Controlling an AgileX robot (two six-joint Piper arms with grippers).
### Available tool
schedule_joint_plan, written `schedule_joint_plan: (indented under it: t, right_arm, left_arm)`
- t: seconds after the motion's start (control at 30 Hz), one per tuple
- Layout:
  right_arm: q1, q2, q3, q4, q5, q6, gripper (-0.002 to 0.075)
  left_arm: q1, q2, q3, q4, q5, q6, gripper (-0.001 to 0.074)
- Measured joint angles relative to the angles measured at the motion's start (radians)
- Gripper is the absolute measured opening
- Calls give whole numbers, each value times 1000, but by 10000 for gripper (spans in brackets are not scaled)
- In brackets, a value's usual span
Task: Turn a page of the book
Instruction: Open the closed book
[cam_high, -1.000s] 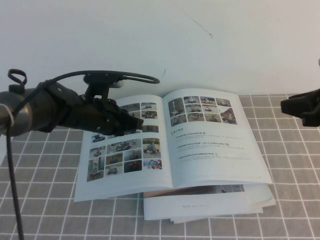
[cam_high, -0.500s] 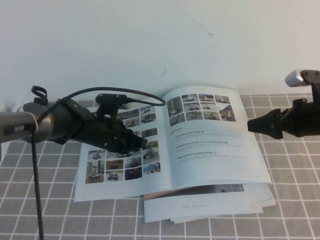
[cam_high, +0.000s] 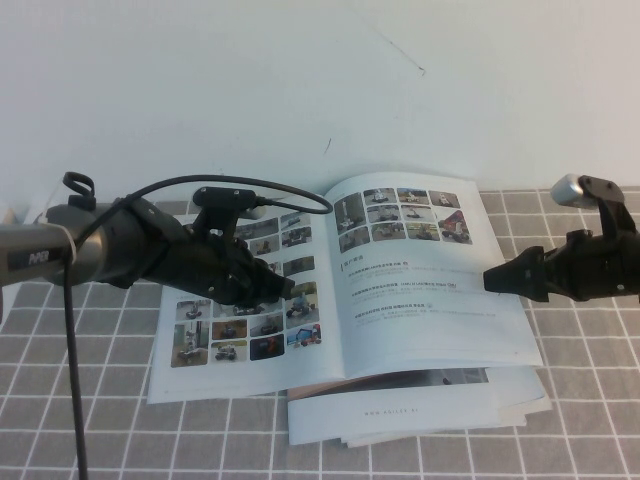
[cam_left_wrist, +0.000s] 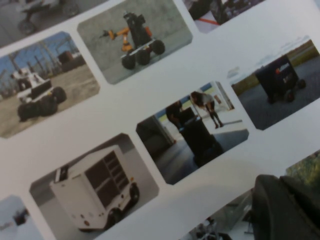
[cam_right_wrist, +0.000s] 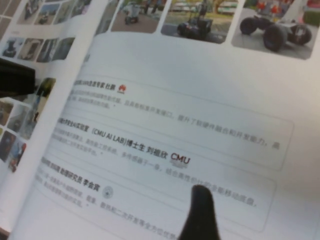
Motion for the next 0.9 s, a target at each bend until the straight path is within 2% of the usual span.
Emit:
schedule_joint_plan:
  t: [0.57, 0.9]
  right_arm:
    - [1, 47, -2, 7, 36, 0, 520]
    - [1, 68, -17, 59, 169, 0, 520]
  left_arm:
    - [0, 0, 0, 0, 0, 0, -4]
    - [0, 0, 0, -4, 0, 2, -4]
